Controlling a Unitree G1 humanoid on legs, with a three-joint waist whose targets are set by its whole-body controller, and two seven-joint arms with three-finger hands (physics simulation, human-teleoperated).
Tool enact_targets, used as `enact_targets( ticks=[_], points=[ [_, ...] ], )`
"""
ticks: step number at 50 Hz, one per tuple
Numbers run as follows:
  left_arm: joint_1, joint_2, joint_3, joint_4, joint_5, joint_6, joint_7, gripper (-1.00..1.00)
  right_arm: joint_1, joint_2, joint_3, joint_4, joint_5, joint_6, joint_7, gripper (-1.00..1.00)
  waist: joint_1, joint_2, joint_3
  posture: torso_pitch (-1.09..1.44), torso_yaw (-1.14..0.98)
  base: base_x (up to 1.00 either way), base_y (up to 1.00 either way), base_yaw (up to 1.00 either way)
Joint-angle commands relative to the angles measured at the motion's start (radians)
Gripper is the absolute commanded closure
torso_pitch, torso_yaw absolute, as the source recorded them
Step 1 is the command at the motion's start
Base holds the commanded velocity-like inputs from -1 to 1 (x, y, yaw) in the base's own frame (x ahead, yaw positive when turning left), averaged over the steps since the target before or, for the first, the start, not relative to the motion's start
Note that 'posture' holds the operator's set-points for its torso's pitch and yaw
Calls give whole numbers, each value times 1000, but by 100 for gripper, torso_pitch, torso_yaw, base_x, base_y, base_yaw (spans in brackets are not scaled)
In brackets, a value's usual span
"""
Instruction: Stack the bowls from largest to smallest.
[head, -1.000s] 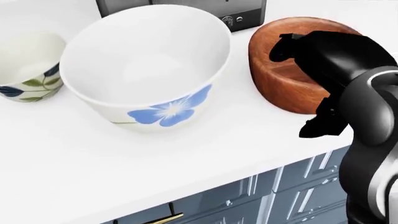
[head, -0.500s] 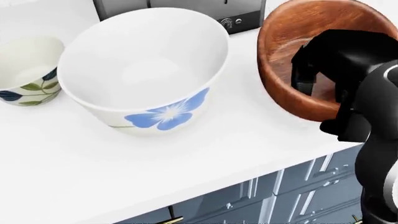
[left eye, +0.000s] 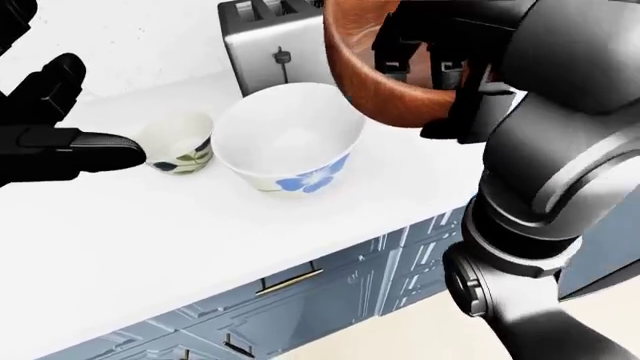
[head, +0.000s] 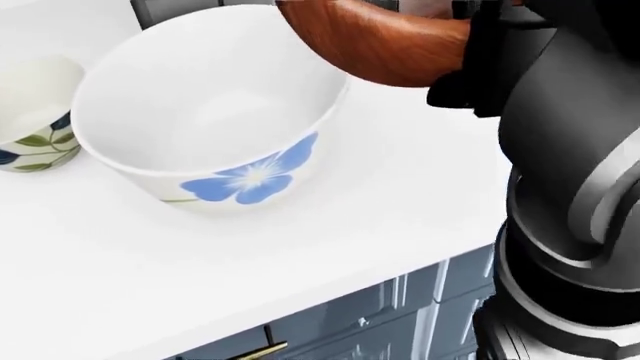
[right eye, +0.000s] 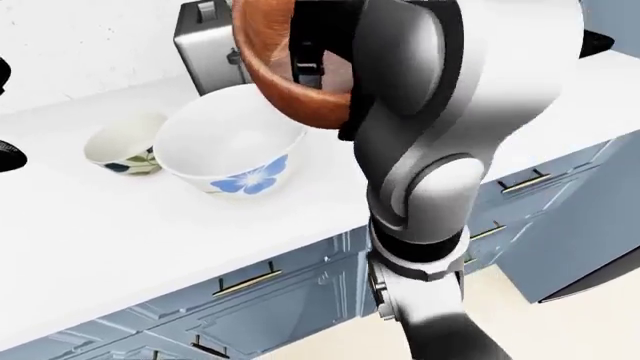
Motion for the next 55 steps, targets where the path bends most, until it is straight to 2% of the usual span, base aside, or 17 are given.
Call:
enact_targets(
  ticks=[1,8,9,13,21,44,51,55],
  points=[
    [2,18,41,-2,12,-29,-11,-100,-65,29,1,30,-36,1,-46,100,0,4,-23,0,0,0,0,0],
    [39,26,81,6,21,-36,-42,-100,-166,149,32,137,-71,6,-98,100,-2,16,-20,0,0,0,0,0],
    [44,26,86,5,24,-37,-46,-100,-178,174,31,168,-57,16,-153,100,-2,17,-20,0,0,0,0,0],
    [50,33,92,3,11,-39,-39,-100,-213,237,51,258,-29,37,-246,100,-4,20,-24,0,0,0,0,0],
    [71,31,120,8,19,-37,-59,-100,-206,318,91,305,-34,46,-279,100,-4,25,-24,0,0,0,0,0],
    [91,22,139,7,38,-37,-79,-100,-80,407,124,330,-102,-14,-238,99,-6,30,-26,0,0,0,0,0],
    [102,12,149,6,53,-36,-95,-100,-57,408,125,352,-103,-40,-258,58,-5,31,-28,0,0,0,0,0],
    [104,11,152,3,51,-33,-94,-100,-61,410,123,369,-106,-44,-268,51,-5,32,-30,0,0,0,0,0]
  ],
)
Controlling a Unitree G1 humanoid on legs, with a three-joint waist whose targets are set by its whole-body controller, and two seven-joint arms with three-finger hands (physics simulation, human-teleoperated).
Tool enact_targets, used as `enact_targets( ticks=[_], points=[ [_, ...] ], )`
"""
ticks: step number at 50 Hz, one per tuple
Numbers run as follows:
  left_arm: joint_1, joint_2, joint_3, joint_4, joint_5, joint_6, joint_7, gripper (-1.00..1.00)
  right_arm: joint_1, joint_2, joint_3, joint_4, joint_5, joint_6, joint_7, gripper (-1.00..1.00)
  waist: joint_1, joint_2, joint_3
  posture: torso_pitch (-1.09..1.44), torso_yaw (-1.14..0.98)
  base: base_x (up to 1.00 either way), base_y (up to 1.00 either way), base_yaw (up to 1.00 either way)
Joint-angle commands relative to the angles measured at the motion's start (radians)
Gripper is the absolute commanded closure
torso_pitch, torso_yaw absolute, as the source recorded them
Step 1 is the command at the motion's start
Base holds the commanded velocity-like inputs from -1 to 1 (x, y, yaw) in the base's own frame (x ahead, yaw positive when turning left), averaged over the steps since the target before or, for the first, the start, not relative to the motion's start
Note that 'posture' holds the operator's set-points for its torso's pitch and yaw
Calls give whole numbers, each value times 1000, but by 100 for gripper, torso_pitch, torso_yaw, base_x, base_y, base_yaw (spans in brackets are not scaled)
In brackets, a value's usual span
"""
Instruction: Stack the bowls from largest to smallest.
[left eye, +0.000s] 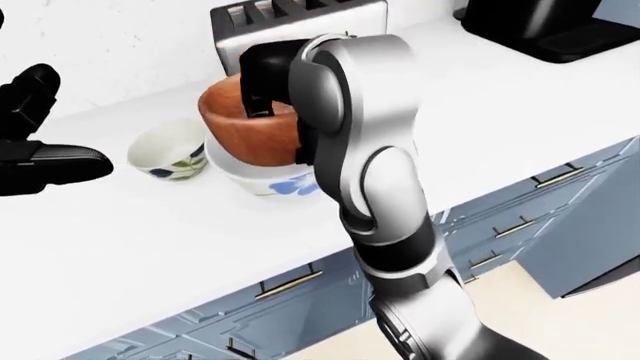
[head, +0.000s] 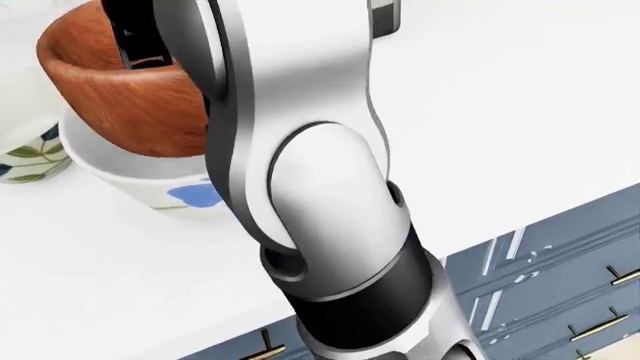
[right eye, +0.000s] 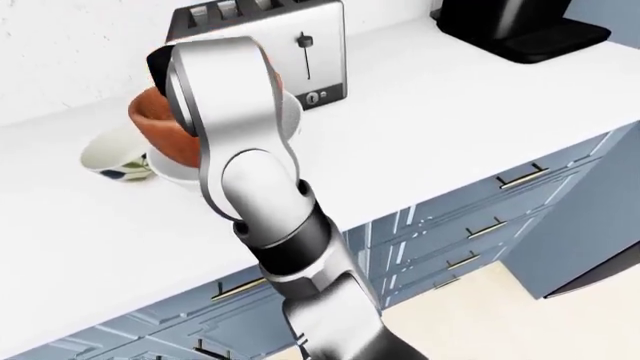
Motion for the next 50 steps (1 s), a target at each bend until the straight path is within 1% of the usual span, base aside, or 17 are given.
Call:
enact_targets(
  ticks=[1,6,8,9,15,20,23,26,32,35,39,45,48,50],
  points=[
    [-15,19,24,-3,13,-29,-1,-100,-36,4,-1,-24,-5,-6,-38,48,0,8,-26,0,0,0,0,0],
    [-16,19,25,-1,15,-28,-3,-100,-35,1,-3,-6,0,-11,-59,37,1,8,-27,0,0,0,0,0],
    [-15,16,24,0,22,-29,-7,-100,-36,-1,-3,-2,1,-12,-64,36,2,7,-27,0,0,0,0,0],
    [-15,15,26,0,22,-28,-8,-100,-36,3,-3,1,1,-8,-73,31,2,7,-27,0,0,0,0,0],
    [-13,11,29,-3,25,-25,-10,-100,-30,-2,-2,28,5,-18,-133,26,3,6,-29,0,0,0,0,0],
    [-12,11,31,-1,28,-24,-13,-100,-14,-7,3,31,4,-35,-157,23,5,5,-30,0,0,0,0,0],
    [-11,14,34,0,24,-22,-13,-100,6,-1,12,11,-5,-46,-147,16,6,4,-31,0,0,0,0,0],
    [-15,16,31,5,28,-24,-15,-100,20,6,15,-10,-16,-55,-126,4,6,3,-30,0,0,0,0,0],
    [-11,15,35,3,25,-24,-14,-100,29,20,16,-32,-26,-66,-108,-5,5,3,-30,0,0,0,0,0],
    [-8,13,36,2,30,-26,-17,-100,28,29,20,-59,-35,-71,-85,-15,5,3,-30,0,0,0,0,0],
    [-7,9,40,-1,33,-23,-19,-100,31,38,21,-87,-46,-80,-60,-15,4,3,-28,0,0,0,0,0],
    [-9,18,39,-2,17,-22,-8,-100,-19,31,1,-129,-49,-77,1,-15,2,3,-26,0,0,0,0,0],
    [-15,23,32,-1,14,-24,-3,-100,-55,13,-15,-158,-42,-69,41,-14,2,2,-24,0,0,0,0,0],
    [-18,28,29,2,11,-25,-2,-100,-84,-14,-33,-180,-28,-62,70,-11,1,2,-22,0,0,0,0,0]
  ],
)
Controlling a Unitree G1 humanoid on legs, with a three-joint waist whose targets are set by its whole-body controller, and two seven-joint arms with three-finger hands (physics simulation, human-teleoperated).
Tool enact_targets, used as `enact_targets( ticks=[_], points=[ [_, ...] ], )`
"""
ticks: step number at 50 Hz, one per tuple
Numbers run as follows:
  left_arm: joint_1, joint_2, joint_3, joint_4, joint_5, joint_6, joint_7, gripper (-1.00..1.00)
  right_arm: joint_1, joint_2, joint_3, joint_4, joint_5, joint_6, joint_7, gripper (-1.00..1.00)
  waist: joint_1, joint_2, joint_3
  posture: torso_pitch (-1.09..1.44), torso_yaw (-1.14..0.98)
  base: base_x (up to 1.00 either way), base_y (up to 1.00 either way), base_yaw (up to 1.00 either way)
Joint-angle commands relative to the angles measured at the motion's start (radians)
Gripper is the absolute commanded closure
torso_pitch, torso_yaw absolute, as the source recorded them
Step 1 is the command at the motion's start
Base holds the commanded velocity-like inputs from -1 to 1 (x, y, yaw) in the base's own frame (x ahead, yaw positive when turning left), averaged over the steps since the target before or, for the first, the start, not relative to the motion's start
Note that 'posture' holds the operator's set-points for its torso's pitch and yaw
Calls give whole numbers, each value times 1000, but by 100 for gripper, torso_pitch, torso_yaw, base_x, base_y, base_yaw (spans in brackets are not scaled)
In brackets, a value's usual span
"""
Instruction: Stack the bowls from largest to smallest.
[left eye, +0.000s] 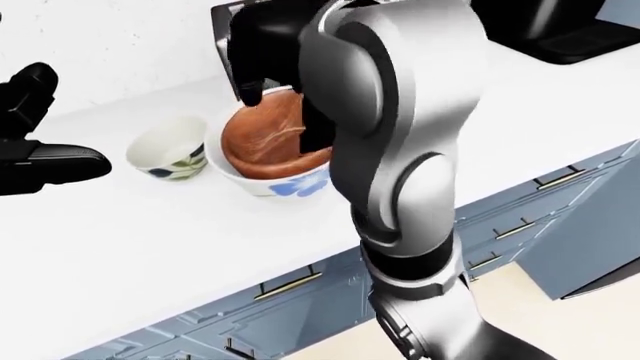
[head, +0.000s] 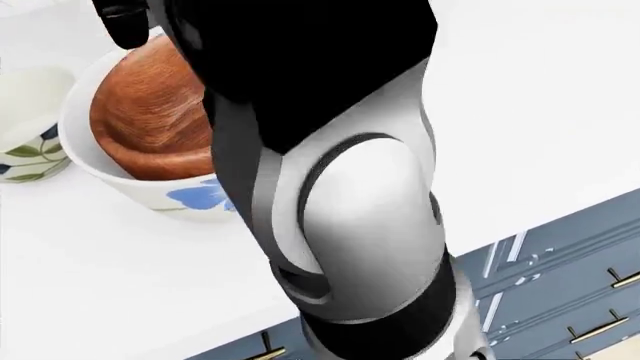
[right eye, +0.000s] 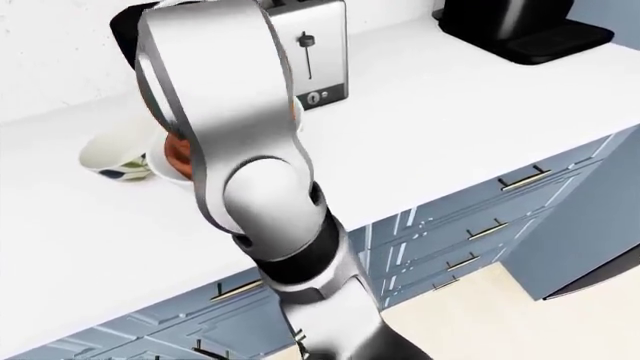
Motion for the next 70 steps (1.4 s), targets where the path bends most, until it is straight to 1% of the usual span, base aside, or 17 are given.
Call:
enact_targets(
  ticks=[1,7,10,19,21,28,31,34,35,39,42,43,45,49,58,64,70],
  points=[
    [-21,28,25,1,0,-27,10,-100,-47,-20,-16,-34,11,11,16,-12,-2,8,-22,0,0,0,0,0],
    [-49,39,-25,5,14,-37,15,-100,-119,-128,-64,-81,74,48,81,-14,-2,3,-18,0,0,0,0,0],
    [-63,52,-27,7,6,-29,18,-100,-129,-215,-99,-115,117,58,110,-14,0,-1,-16,0,0,0,0,0],
    [-104,89,-71,3,-18,-34,48,-100,-80,-472,-187,-194,258,92,142,-22,4,-15,-14,0,0,0,0,0],
    [-110,91,-80,4,-10,-35,45,-100,-65,-510,-194,-206,281,104,143,-24,6,-17,-14,0,0,0,0,0],
    [-147,98,-135,-6,65,-25,12,-100,11,-646,-249,-272,365,157,151,-60,9,-26,-16,0,0,0,0,0],
    [-172,97,-179,-20,159,-23,-50,-100,67,-695,-272,-311,401,182,148,-79,11,-30,-15,0,0,0,0,0],
    [-207,96,-211,-29,250,-6,-121,-100,103,-742,-293,-331,439,211,136,-87,14,-37,-16,0,0,0,0,0],
    [-223,95,-226,-26,276,3,-141,-100,127,-758,-303,-347,453,218,132,-98,15,-39,-17,0,0,0,0,0],
    [-263,90,-294,-49,456,23,-276,-100,236,-805,-336,-396,511,249,91,-100,19,-47,-18,0,0,0,0,0],
    [-310,76,-368,-67,620,39,-397,-100,270,-818,-331,-414,530,275,69,-100,22,-53,-21,0,0,0,0,0],
    [-326,59,-378,-74,667,53,-434,-100,271,-822,-328,-415,534,282,65,-100,22,-55,-21,0,0,0,0,0],
    [-343,49,-427,-83,805,45,-525,-100,279,-824,-325,-424,539,296,58,-100,23,-57,-23,0,0,0,0,0],
    [-372,-13,-512,-50,1103,-8,-709,-100,287,-826,-321,-422,552,310,36,-100,27,-62,-23,0,0,0,0,0],
    [-515,-201,-619,79,1687,-186,-1101,-100,287,-813,-303,-434,543,331,29,-100,39,-85,-29,0,0,0,0,0],
    [-594,-361,-628,191,1971,-311,-1294,-100,303,-800,-305,-434,540,324,15,-100,51,-101,-36,0,0,0,0,0],
    [-686,-464,-624,334,2119,-422,-1380,-100,322,-792,-306,-430,544,313,-6,-100,61,-114,-40,0,0,0,0,0]
  ],
)
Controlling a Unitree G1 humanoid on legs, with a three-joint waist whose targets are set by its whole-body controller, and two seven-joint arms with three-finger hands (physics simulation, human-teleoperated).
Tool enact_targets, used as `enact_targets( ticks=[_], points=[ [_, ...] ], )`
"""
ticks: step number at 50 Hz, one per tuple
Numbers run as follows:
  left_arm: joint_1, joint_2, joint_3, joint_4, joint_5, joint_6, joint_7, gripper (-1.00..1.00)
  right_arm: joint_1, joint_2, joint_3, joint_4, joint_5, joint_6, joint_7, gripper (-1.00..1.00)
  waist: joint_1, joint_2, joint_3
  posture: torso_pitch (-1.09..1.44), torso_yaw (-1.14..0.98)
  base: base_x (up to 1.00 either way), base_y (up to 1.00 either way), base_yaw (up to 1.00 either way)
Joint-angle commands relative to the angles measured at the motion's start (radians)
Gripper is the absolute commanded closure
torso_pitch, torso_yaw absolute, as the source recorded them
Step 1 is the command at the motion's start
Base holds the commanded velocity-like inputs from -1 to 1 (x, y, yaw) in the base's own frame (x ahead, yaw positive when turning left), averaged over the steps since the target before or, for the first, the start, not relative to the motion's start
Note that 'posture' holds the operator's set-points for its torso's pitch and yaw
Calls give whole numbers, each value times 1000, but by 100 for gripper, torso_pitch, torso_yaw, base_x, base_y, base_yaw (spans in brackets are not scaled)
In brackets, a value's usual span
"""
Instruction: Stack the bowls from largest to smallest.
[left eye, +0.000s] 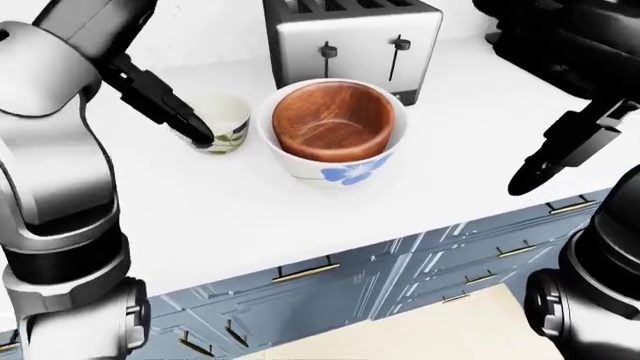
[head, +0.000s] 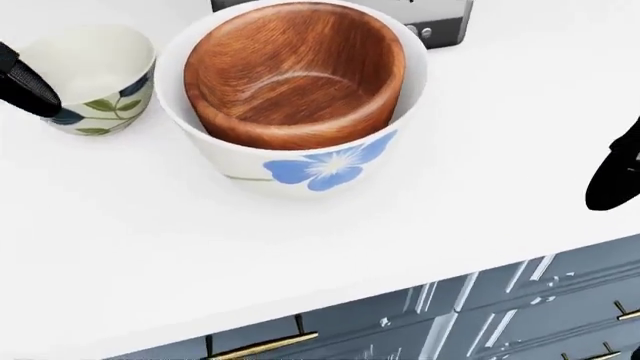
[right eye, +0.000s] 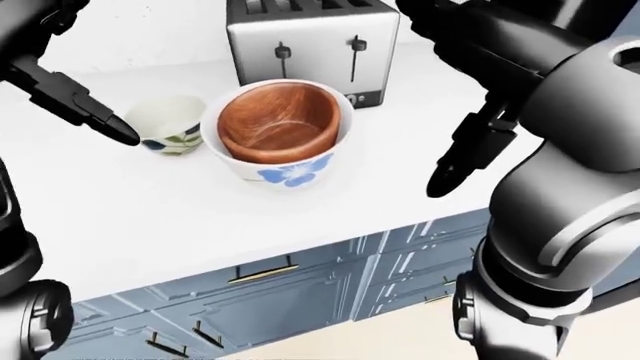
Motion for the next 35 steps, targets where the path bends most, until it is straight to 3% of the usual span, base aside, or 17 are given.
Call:
enact_targets(
  ticks=[1,12,24,35],
  points=[
    [-53,-9,22,13,62,-61,-11,-100,-23,-11,-14,-12,-4,-8,-26,-100,1,2,-30,0,0,0,0,0],
    [-105,-80,14,205,154,-284,-6,-100,1,-7,-19,-14,7,-10,-51,-100,8,-7,-36,0,0,0,0,0],
    [-58,-110,6,219,253,-355,-99,-100,31,-14,-29,-28,23,5,-73,-100,8,-8,-38,0,0,0,0,0],
    [13,-138,7,276,325,-446,-66,-100,47,-22,-32,-28,39,10,-88,-100,6,-8,-40,0,0,0,0,0]
  ],
)
